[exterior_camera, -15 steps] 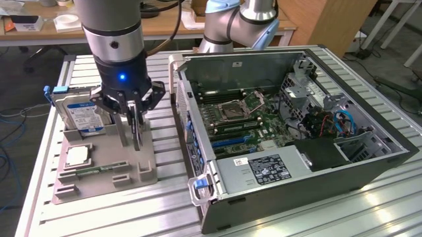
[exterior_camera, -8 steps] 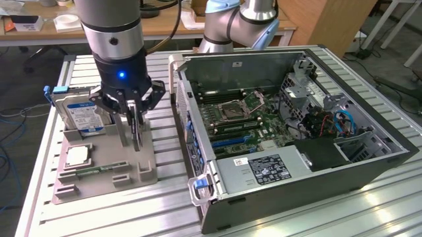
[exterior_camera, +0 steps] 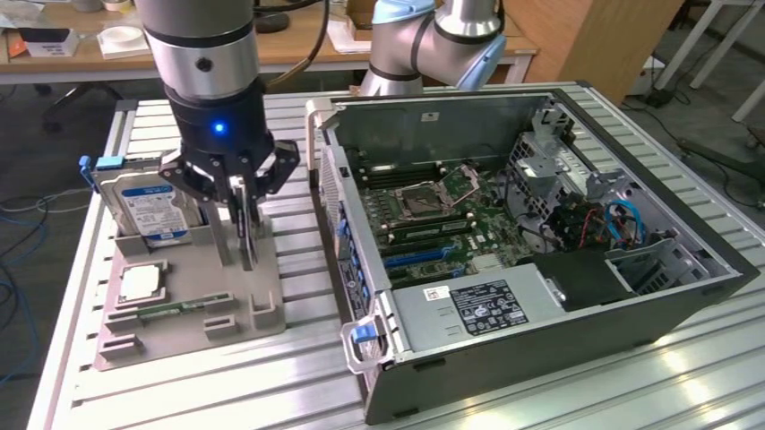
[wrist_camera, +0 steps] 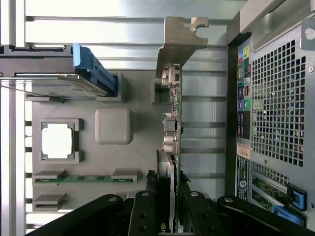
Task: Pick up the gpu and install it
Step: 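Pick up the gpu and move the gpu toward the slot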
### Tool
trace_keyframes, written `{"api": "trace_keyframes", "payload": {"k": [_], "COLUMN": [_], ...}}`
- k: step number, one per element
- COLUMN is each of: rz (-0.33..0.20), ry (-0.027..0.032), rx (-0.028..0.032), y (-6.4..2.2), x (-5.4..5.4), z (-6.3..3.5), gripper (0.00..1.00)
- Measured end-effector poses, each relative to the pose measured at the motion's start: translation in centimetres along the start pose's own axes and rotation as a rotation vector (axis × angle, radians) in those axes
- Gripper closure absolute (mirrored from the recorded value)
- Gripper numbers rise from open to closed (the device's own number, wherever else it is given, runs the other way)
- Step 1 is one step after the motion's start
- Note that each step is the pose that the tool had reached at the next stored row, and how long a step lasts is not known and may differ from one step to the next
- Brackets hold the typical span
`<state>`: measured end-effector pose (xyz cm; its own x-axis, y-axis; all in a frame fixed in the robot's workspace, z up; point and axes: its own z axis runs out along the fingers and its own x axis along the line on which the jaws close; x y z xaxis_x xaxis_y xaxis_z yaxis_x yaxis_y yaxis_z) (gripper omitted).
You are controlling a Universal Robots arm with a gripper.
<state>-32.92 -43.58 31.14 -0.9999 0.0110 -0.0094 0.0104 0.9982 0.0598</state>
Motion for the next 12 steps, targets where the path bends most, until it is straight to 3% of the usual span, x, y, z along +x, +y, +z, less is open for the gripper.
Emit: {"api": "trace_keyframes", "payload": {"k": [12], "rz": [0.0], "ry": [0.0], "rx": [0.0], "y": [0.08], "x": [0.0], "z": [-1.38], "gripper": [0.73]}}
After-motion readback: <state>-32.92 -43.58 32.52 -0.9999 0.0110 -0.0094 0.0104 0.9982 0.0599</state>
